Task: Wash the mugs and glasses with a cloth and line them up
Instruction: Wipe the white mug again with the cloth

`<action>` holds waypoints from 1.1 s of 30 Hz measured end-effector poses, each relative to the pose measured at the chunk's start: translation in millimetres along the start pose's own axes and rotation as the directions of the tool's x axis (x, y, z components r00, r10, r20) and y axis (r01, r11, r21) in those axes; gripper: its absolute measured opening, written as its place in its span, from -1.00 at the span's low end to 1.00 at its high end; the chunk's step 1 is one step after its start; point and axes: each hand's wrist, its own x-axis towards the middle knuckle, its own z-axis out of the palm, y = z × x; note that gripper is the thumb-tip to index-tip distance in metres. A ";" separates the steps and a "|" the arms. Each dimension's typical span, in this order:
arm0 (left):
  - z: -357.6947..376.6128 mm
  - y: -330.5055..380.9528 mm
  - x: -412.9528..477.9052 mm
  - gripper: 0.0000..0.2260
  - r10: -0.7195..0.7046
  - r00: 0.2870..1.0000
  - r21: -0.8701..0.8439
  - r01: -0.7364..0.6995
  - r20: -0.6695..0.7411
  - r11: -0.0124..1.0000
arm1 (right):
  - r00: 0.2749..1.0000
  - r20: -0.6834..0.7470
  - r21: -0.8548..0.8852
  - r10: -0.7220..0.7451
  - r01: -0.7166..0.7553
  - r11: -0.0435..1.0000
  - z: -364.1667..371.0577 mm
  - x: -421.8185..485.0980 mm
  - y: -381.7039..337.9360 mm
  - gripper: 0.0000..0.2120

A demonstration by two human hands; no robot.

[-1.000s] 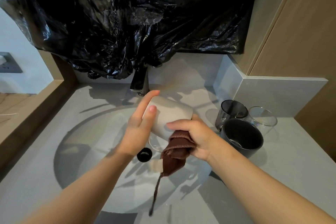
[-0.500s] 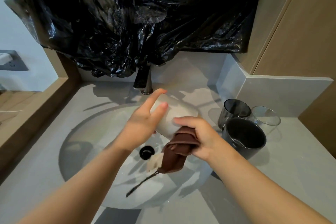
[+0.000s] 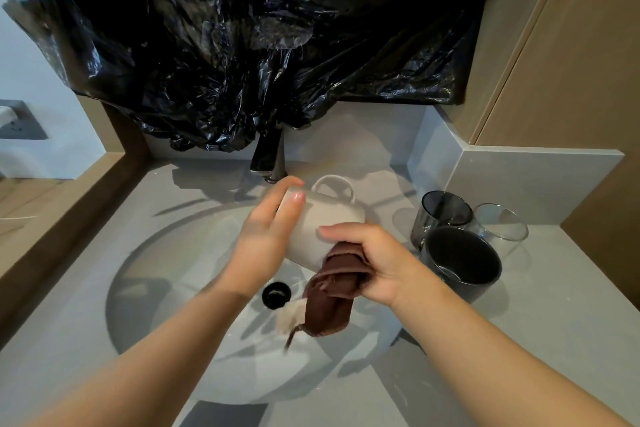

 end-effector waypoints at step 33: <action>-5.7 -12.9 -16.1 -0.75 0.180 0.983 0.243 -0.184 0.040 0.952 | 0.995 0.026 0.073 0.098 -0.099 0.992 -8.7 6.4 4.7 -0.72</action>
